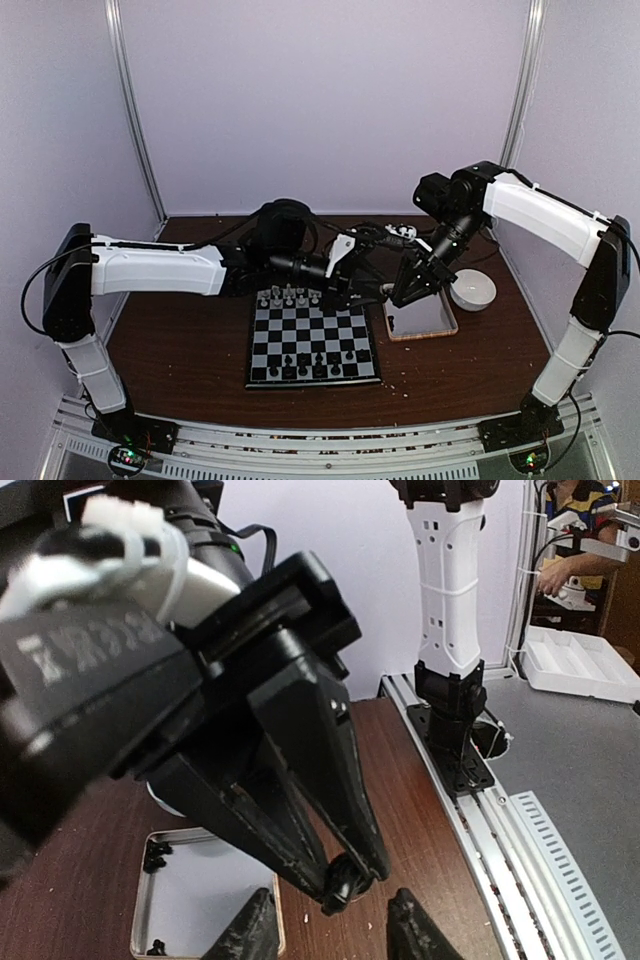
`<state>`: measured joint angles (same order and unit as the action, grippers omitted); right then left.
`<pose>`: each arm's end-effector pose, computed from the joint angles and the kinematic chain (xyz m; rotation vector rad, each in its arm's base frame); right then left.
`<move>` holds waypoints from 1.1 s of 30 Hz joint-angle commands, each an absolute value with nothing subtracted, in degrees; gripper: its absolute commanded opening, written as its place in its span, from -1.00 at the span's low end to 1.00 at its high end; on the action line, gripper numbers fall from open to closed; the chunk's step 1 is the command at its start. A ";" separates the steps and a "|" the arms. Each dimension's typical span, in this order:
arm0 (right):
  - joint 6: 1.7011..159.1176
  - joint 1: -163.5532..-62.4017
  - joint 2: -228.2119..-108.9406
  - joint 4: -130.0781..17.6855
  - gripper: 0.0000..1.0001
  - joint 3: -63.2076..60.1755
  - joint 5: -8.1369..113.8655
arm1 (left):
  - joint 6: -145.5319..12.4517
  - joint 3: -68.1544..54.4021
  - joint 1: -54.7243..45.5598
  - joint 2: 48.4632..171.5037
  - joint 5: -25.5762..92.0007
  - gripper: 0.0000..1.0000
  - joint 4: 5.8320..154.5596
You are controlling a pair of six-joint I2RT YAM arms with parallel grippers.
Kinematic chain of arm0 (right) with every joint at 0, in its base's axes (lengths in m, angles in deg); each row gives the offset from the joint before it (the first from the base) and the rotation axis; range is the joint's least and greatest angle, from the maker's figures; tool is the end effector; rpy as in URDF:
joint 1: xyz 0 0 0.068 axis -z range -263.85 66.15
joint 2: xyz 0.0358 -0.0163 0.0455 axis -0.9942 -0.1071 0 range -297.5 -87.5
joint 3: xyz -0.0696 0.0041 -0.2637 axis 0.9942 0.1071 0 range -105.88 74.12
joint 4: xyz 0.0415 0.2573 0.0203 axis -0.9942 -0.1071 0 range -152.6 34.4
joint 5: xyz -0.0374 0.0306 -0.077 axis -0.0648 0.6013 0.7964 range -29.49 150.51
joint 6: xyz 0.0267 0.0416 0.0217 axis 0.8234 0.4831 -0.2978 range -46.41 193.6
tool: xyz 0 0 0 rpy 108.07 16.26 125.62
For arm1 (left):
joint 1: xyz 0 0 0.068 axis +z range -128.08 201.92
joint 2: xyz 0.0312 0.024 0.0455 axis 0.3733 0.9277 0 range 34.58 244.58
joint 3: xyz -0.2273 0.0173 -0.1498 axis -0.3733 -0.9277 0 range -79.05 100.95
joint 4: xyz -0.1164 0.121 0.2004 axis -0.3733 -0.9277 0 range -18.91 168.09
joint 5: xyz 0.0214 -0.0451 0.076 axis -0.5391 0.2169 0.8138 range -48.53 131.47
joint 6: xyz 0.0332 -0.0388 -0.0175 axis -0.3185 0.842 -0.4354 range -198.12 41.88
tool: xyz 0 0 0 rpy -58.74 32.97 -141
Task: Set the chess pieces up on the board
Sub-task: Pass from the right arm to the left
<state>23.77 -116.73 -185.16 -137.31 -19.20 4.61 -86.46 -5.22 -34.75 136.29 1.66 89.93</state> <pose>0.2447 0.1933 0.3226 -1.7609 1.9287 1.3570 0.2093 -0.3597 0.2824 1.4550 1.3214 -1.2107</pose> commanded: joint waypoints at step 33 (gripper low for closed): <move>21.15 -118.30 -189.01 -143.25 -0.59 -25.32 1.09 | -89.10 0.95 -34.50 140.13 -5.21 -0.85 84.31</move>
<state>22.37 -118.02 -188.35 -142.19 -23.46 3.29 -88.14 -1.18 -34.75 138.87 -4.81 85.43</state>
